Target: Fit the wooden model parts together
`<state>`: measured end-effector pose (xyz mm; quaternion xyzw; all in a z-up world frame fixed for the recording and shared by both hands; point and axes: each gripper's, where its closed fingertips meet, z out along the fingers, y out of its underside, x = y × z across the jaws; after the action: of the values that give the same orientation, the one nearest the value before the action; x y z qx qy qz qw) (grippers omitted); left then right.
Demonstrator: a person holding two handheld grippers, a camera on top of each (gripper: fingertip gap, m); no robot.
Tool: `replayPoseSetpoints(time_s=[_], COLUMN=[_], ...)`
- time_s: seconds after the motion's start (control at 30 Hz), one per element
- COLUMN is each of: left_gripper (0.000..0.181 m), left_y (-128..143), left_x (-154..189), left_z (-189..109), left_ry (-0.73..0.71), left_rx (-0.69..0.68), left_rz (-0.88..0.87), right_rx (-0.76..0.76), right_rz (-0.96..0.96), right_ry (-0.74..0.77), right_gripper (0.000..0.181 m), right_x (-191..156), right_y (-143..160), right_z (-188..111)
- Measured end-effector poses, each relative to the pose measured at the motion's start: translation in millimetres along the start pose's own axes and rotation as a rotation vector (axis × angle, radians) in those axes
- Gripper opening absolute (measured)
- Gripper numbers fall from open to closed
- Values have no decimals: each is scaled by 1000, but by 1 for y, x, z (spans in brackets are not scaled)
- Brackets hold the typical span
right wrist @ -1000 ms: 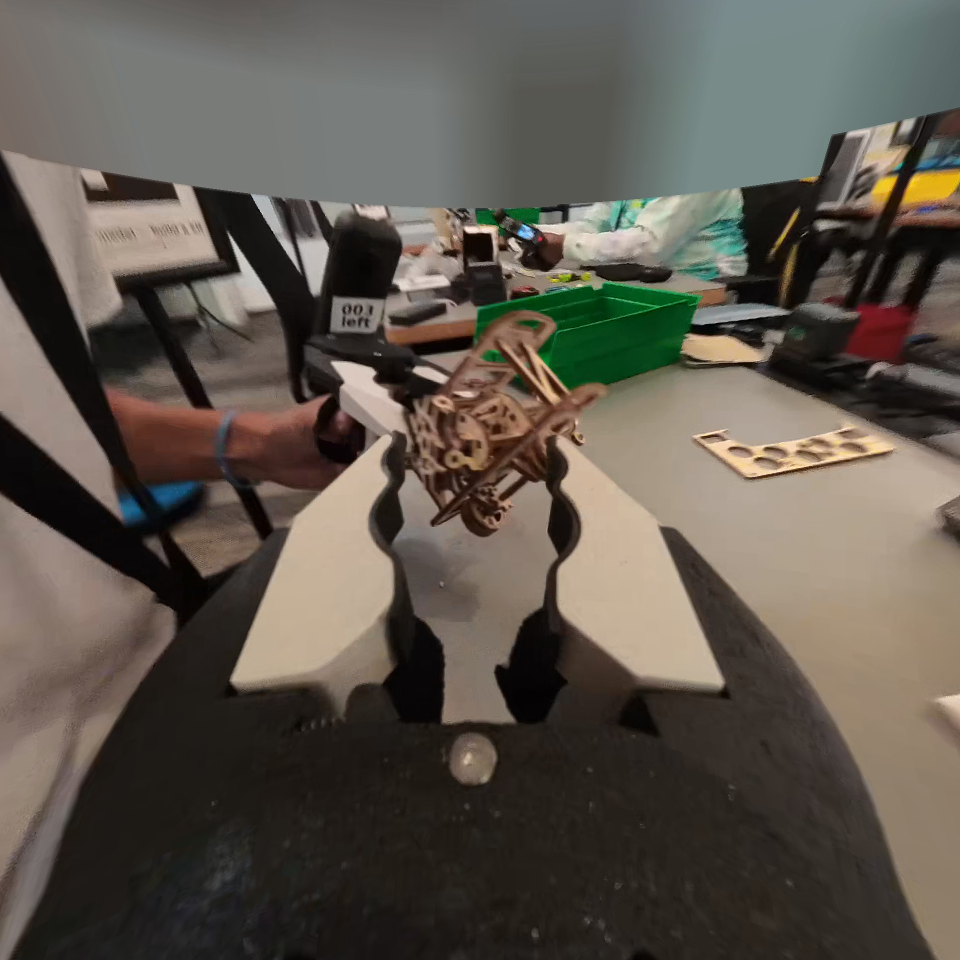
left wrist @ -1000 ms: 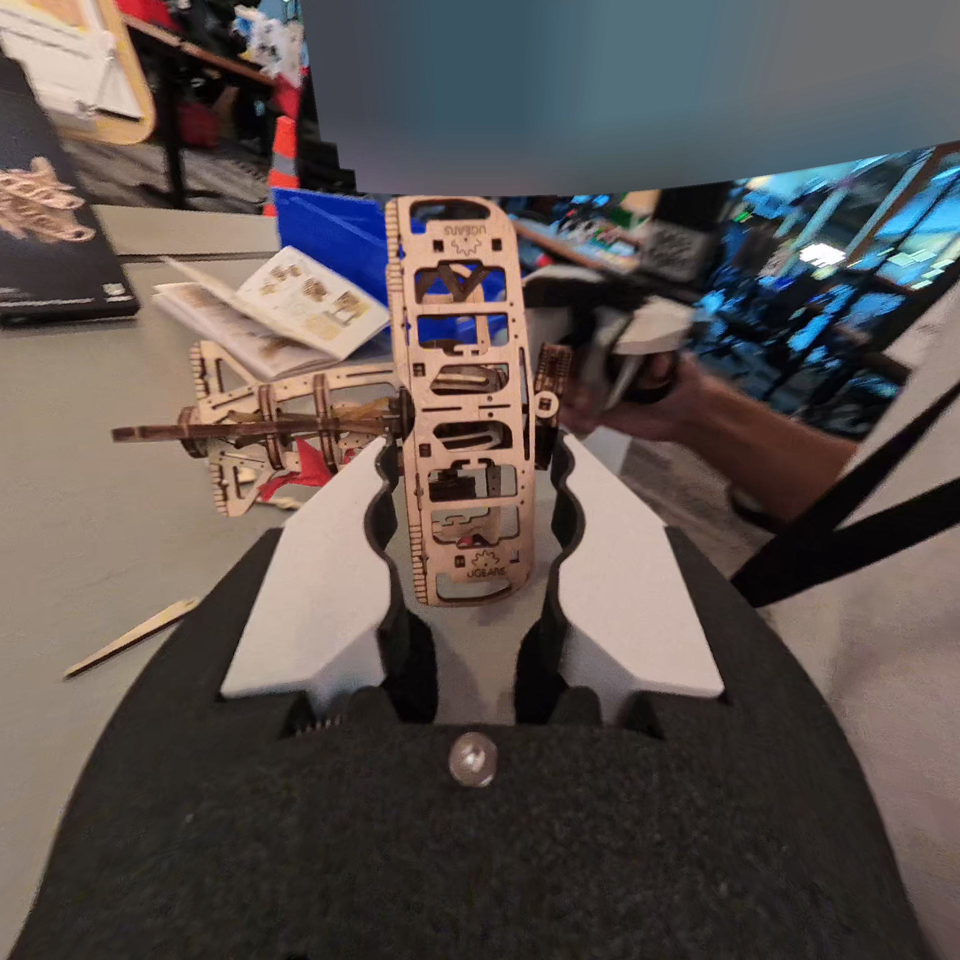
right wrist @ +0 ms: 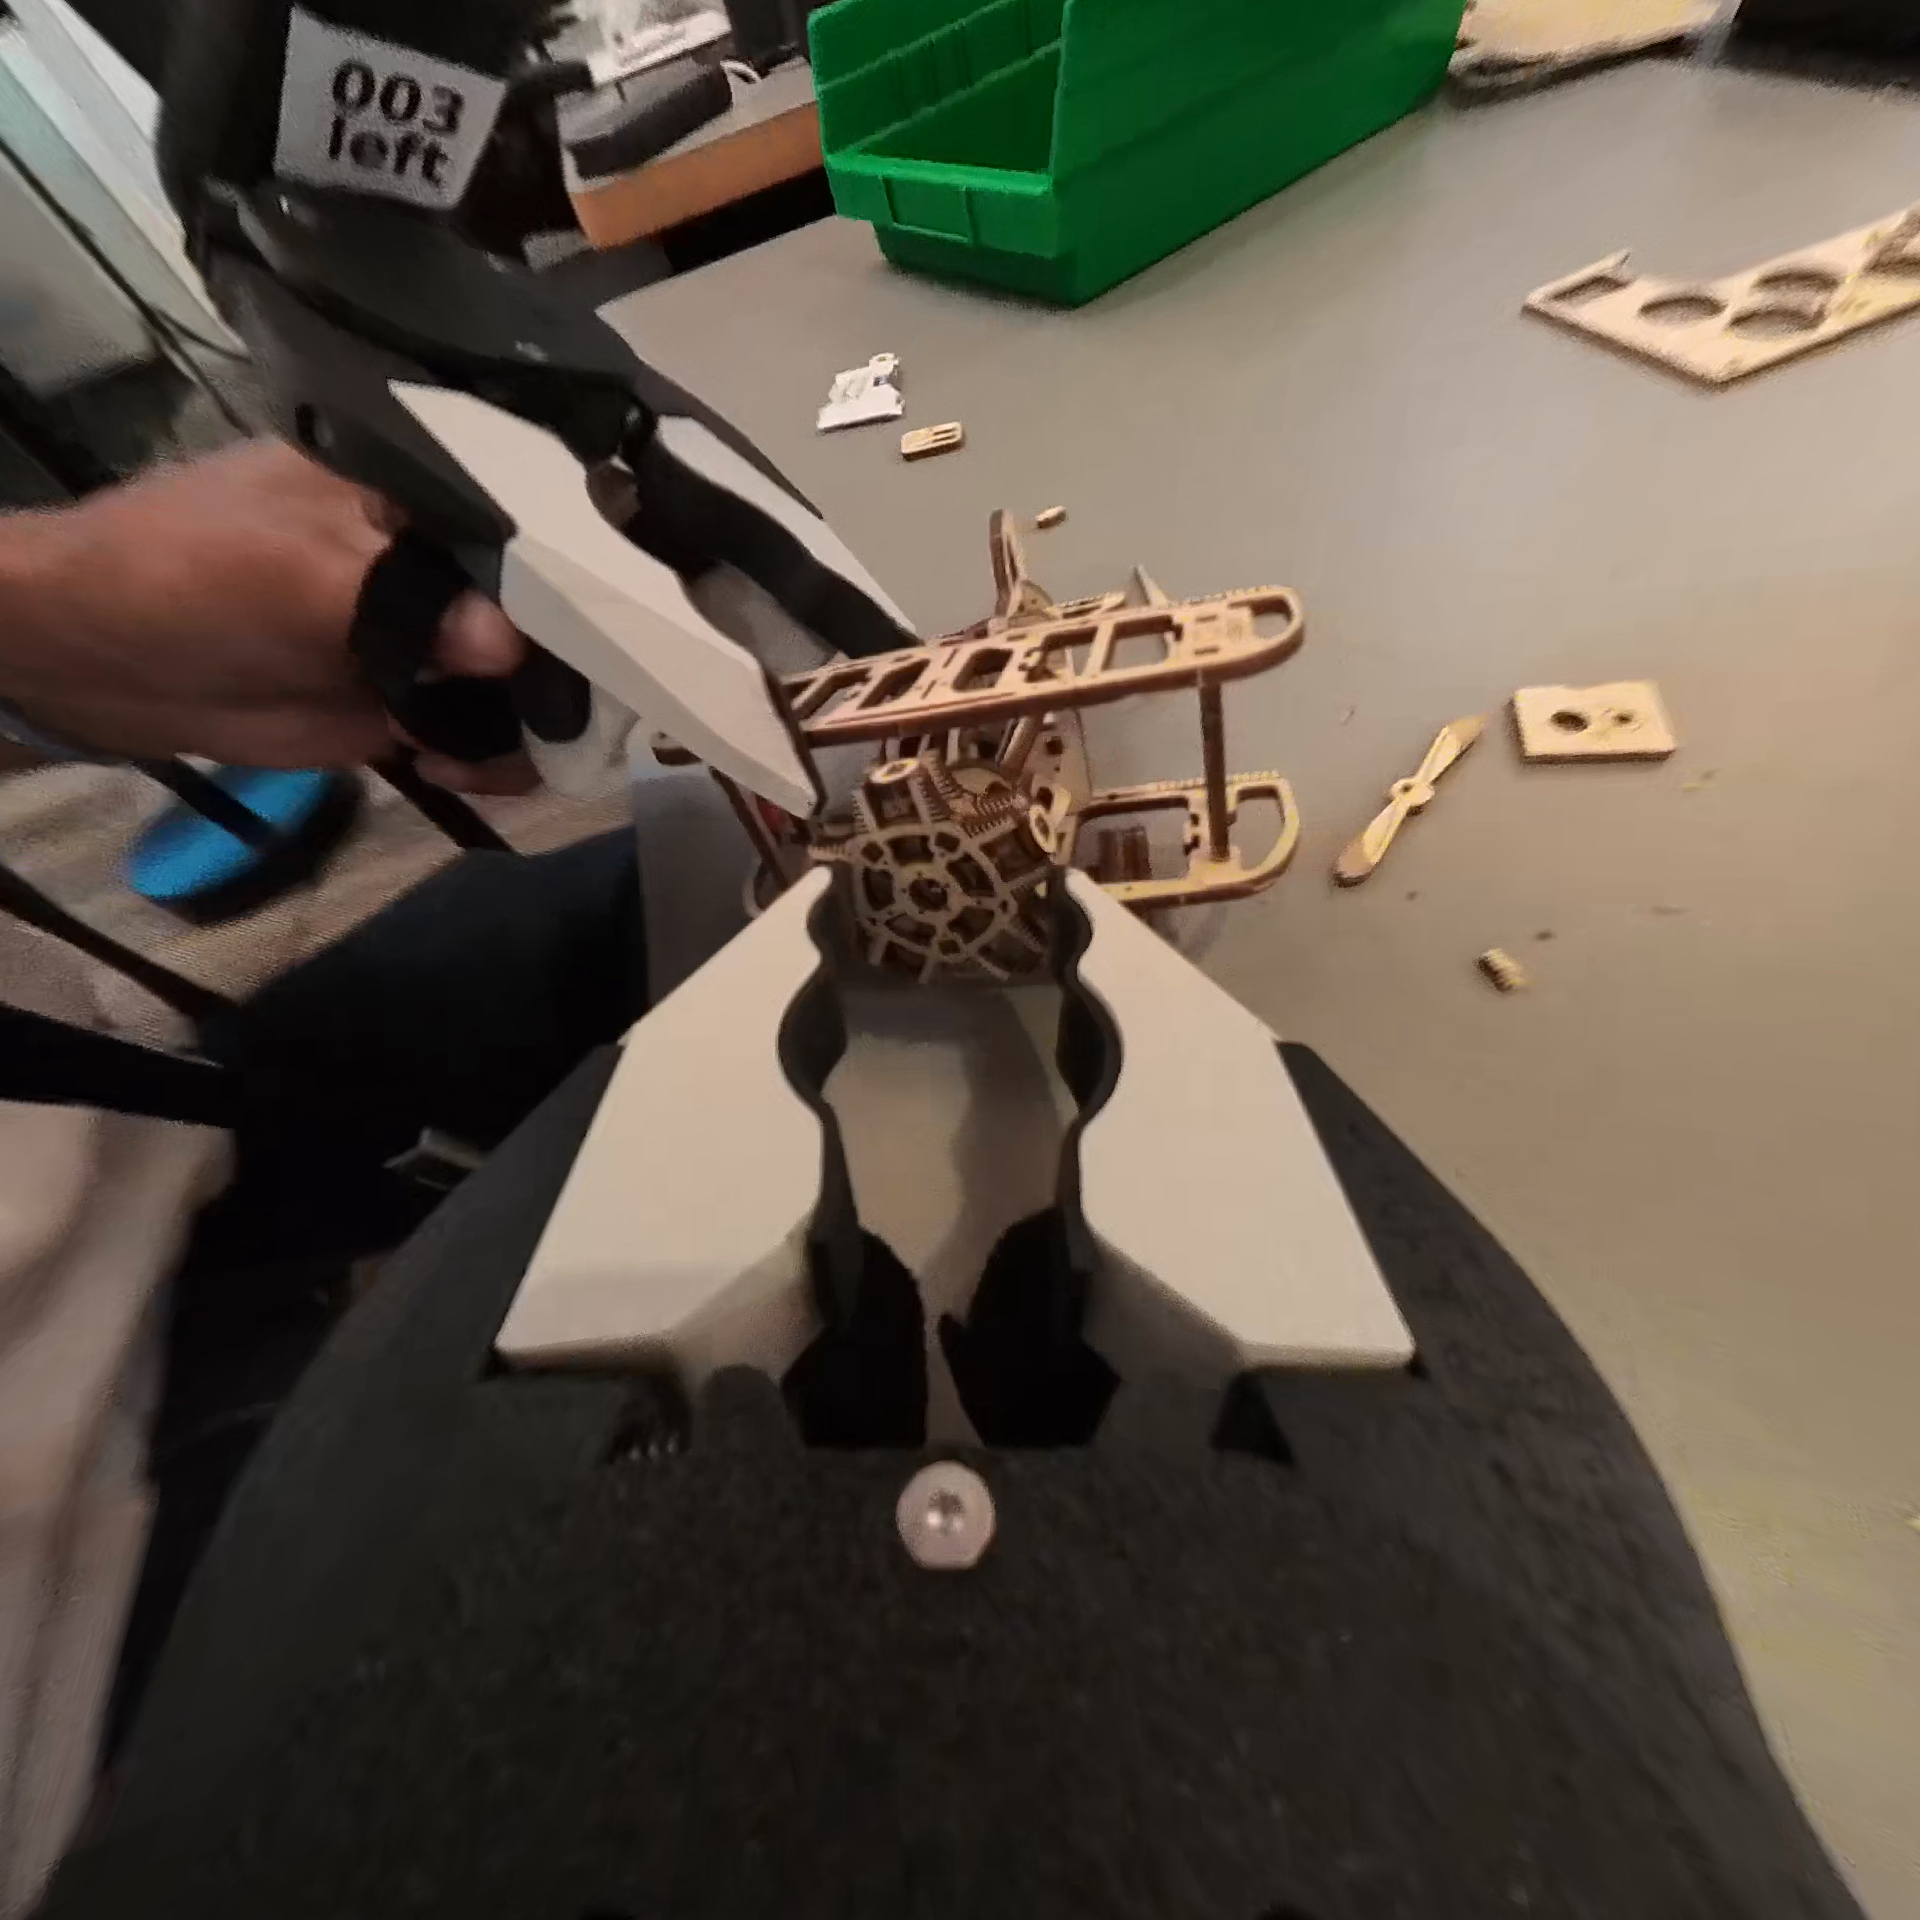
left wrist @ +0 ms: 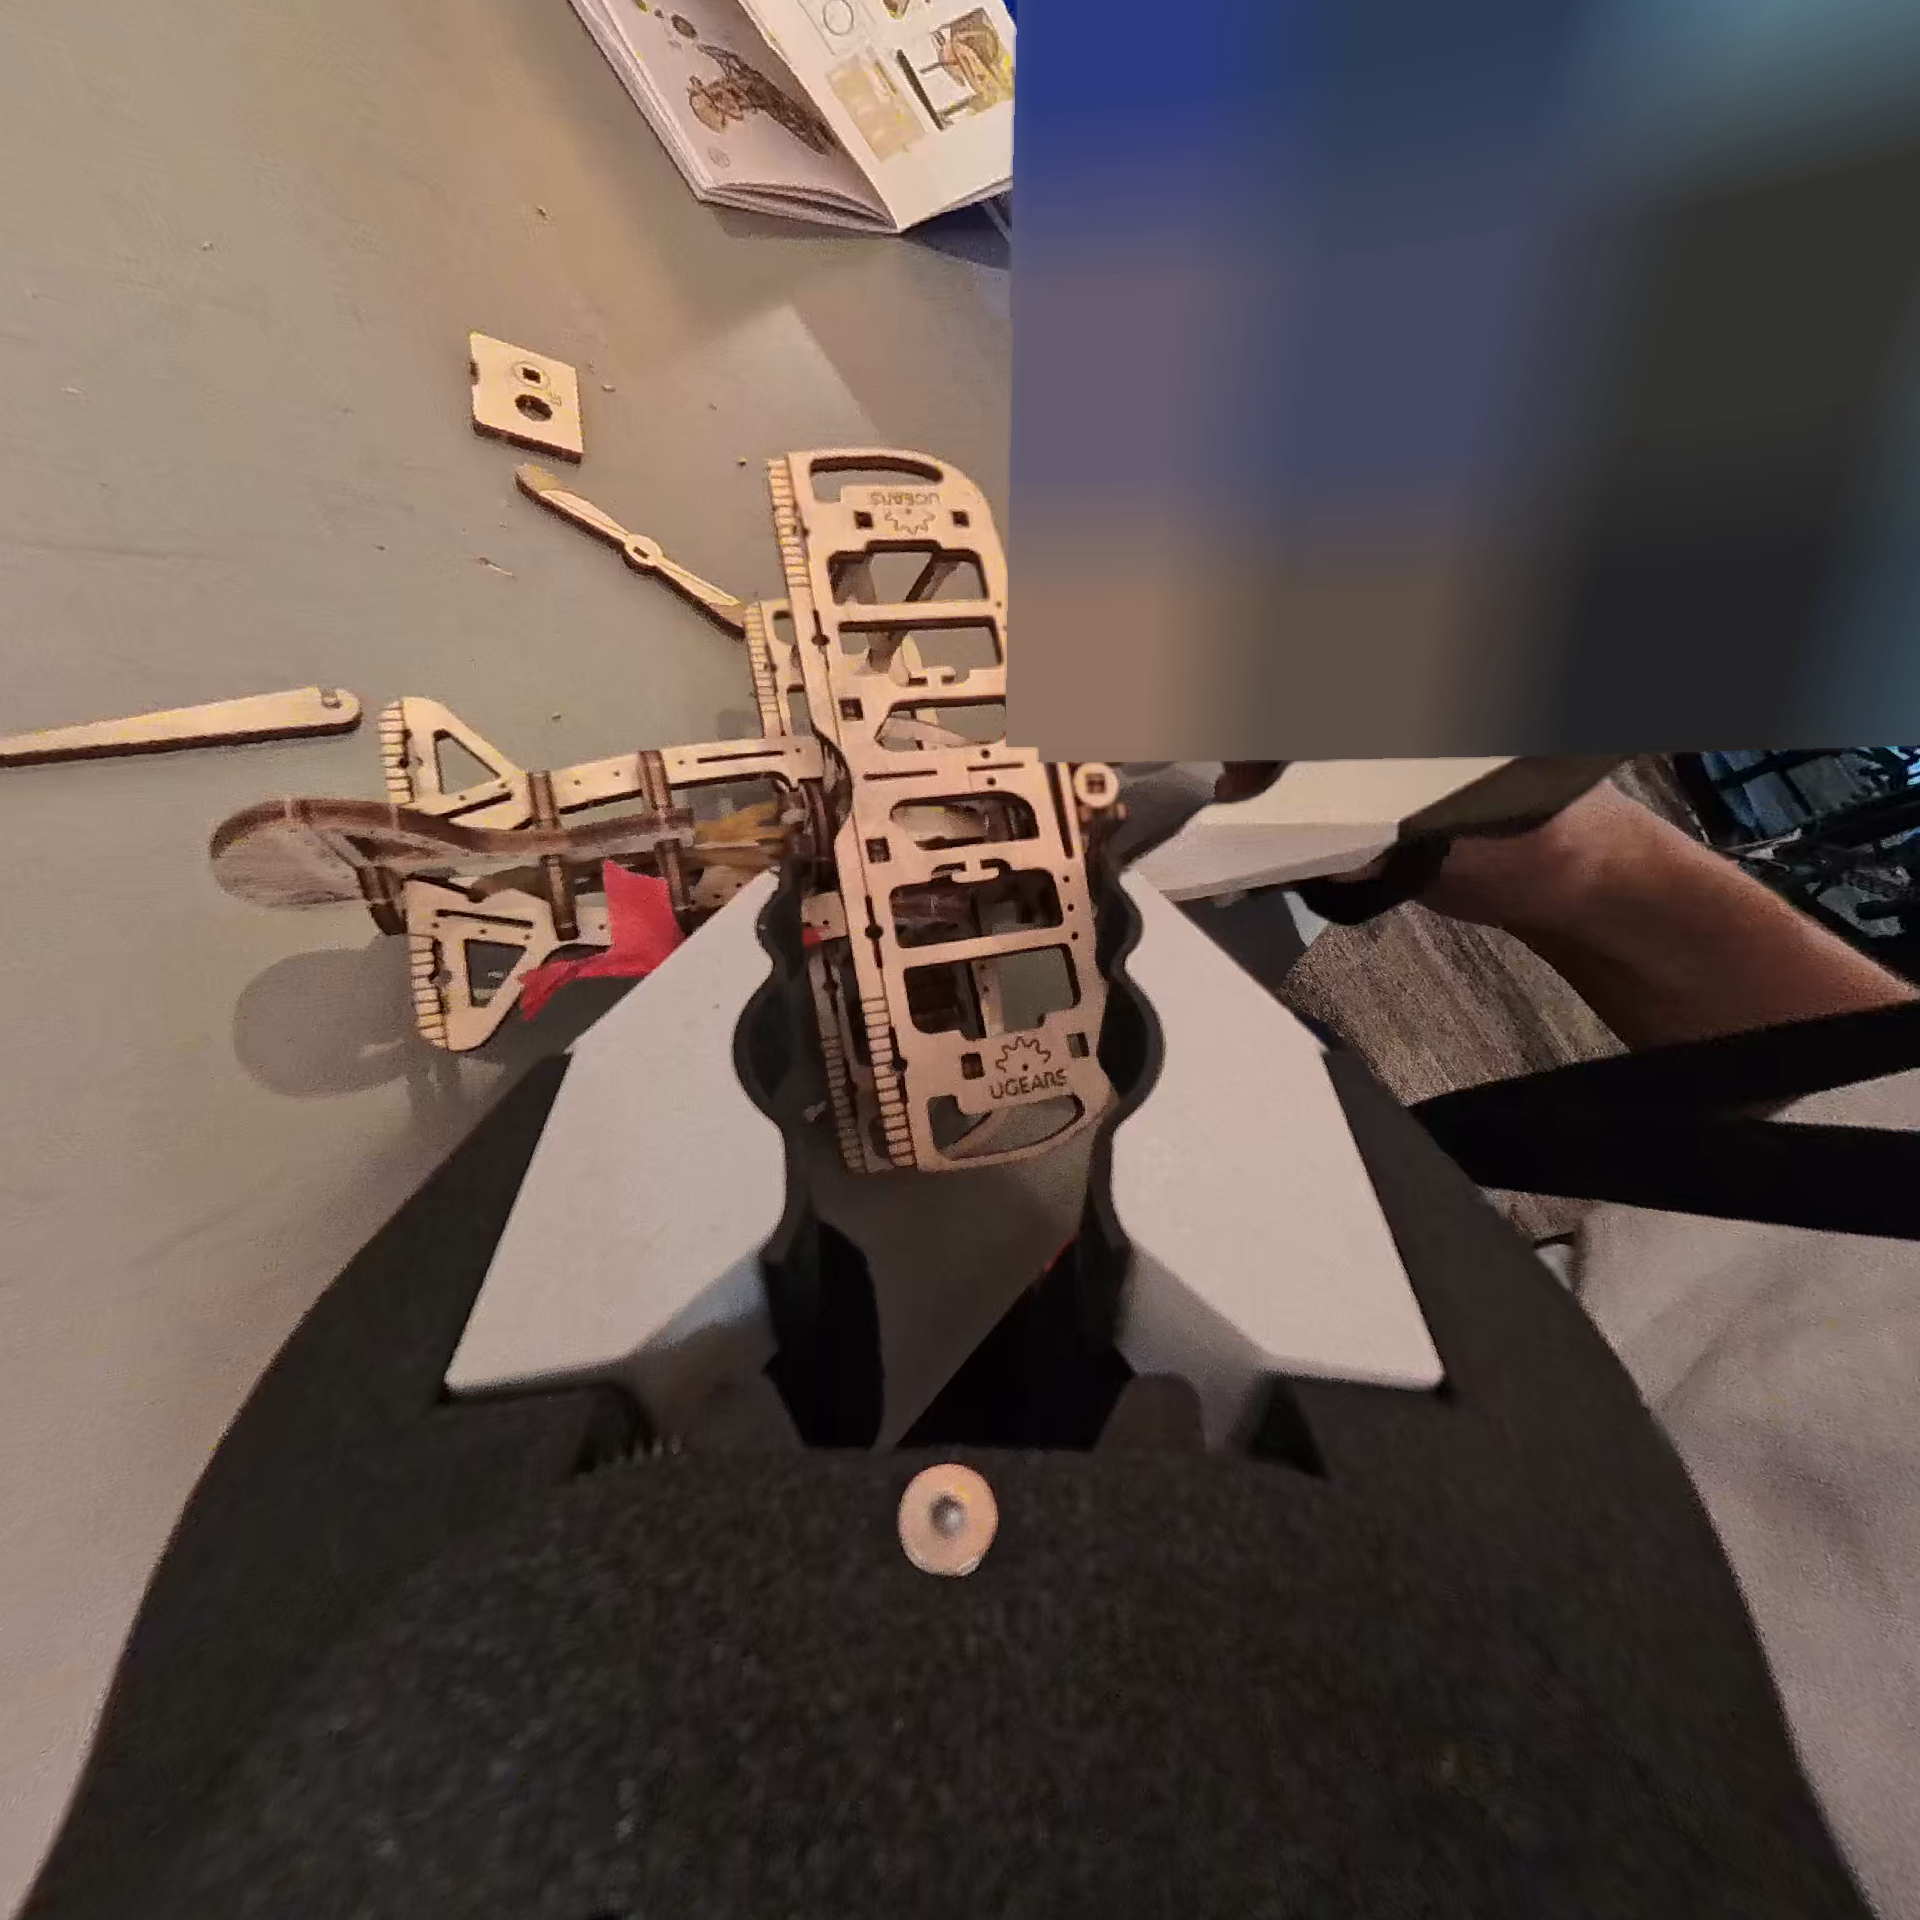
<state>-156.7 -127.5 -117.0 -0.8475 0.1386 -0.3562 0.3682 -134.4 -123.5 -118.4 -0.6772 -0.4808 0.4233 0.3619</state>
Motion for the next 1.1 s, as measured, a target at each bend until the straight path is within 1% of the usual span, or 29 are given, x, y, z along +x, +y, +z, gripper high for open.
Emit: replayPoseSetpoints(time_s=[0.2,0.33,0.4,0.47,0.57,0.73,0.87,0.93,1.03,1.1], left_gripper=[57,70,76,77,79,75,67,68,61,61], left_y=[2,4,3,4,8,8,8,7,8,9], left_x=[1,6,10,12,16,15,9,8,4,3], left_z=[1,3,2,-2,-7,-10,-9,-8,-7,-8], left_ry=[13,13,57,111,171,209,174,157,115,99], left_rx=[-10,-39,-37,-42,-58,-35,-36,-32,-40,-48], left_rz=[62,130,98,71,74,46,77,88,127,146], right_rx=[-4,-5,-5,-3,6,-5,-20,-20,-24,-23], right_rz=[279,286,330,372,399,408,339,281,128,32], right_ry=[-145,-149,-180,-209,-216,-241,-221,-193,-129,-85], right_gripper=[35,35,35,35,35,35,35,35,35,35], right_x=[0,0,-1,-1,0,-2,-3,-1,-1,0], right_y=[4,4,4,5,5,5,5,4,2,0], right_z=[1,3,3,1,0,1,3,3,4,4])
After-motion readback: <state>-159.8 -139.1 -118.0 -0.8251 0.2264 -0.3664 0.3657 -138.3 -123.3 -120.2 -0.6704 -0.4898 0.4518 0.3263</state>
